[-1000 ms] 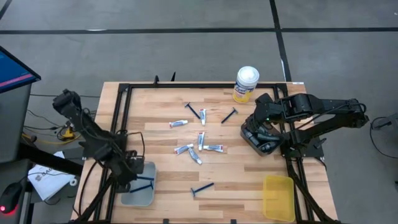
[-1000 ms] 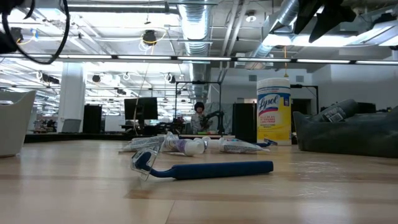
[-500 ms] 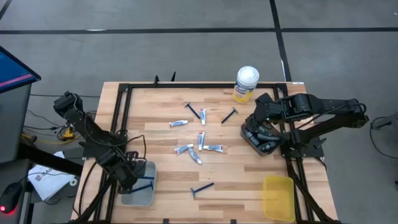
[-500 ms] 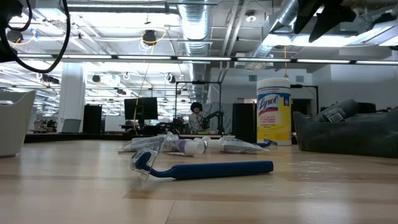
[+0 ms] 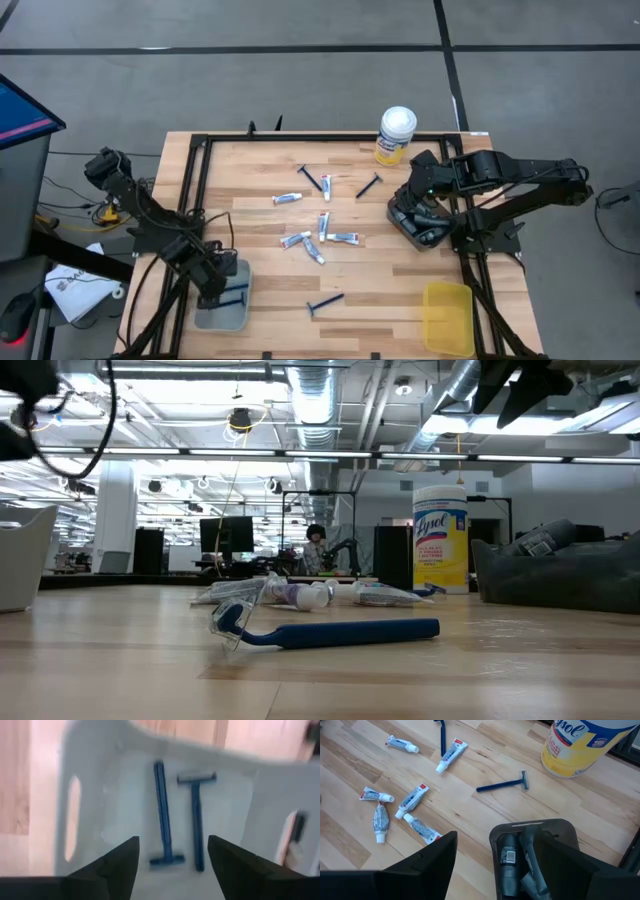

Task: Pick & Place Travel size toiletries
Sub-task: Put the blue razor into the gray bin

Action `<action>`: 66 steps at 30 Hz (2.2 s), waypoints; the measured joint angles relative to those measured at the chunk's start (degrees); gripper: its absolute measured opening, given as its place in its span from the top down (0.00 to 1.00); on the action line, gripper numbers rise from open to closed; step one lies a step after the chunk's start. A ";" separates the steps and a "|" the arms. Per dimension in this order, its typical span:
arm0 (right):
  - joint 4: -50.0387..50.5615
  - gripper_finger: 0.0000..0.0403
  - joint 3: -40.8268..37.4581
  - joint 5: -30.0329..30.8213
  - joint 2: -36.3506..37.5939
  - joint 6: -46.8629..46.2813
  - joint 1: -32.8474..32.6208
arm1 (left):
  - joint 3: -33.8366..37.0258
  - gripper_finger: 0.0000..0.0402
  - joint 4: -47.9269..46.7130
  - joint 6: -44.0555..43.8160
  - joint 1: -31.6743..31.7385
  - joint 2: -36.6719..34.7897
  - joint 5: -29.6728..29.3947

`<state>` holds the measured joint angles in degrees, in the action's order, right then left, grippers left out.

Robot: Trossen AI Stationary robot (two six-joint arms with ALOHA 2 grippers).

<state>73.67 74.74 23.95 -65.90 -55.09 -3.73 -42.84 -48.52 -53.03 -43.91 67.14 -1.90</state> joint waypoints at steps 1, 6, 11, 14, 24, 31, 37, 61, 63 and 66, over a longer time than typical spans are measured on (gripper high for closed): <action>0.00 0.37 0.00 -0.06 0.00 0.00 0.00 | -0.57 0.41 0.29 0.88 1.28 -0.42 -0.79; 0.00 0.37 0.00 -0.07 -0.01 0.02 0.00 | -3.40 0.41 2.46 12.79 10.49 -3.88 -13.06; 0.00 0.37 0.00 -0.07 0.00 0.02 0.00 | -4.12 0.41 11.67 31.72 28.56 -5.15 -16.15; -0.02 0.37 0.00 -0.10 0.01 0.02 0.00 | -4.21 0.41 23.04 42.02 40.12 -3.19 -10.20; 0.00 0.37 0.00 -0.10 0.01 0.06 0.00 | -9.49 0.41 37.25 58.69 63.86 13.71 5.52; 0.00 0.37 0.00 -0.10 -0.01 0.17 0.00 | -21.08 0.41 37.07 68.67 66.62 27.93 9.45; 0.05 0.37 0.00 -0.12 -0.01 0.17 0.00 | -27.48 0.41 35.15 70.80 68.52 36.60 11.28; 1.00 0.37 -0.01 -1.95 -0.01 1.70 -0.71 | -28.48 0.41 31.92 69.60 72.44 49.17 13.75; 1.00 0.37 0.00 -2.04 -0.01 1.70 -0.81 | -28.52 0.41 31.78 70.30 72.06 49.10 12.65; 0.98 0.37 0.00 -2.11 0.00 1.70 -0.81 | -28.53 0.42 30.01 70.46 71.92 48.78 12.81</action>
<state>74.66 74.74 21.85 -65.90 -53.39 -4.54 -71.37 -18.51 17.43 28.01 115.92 10.92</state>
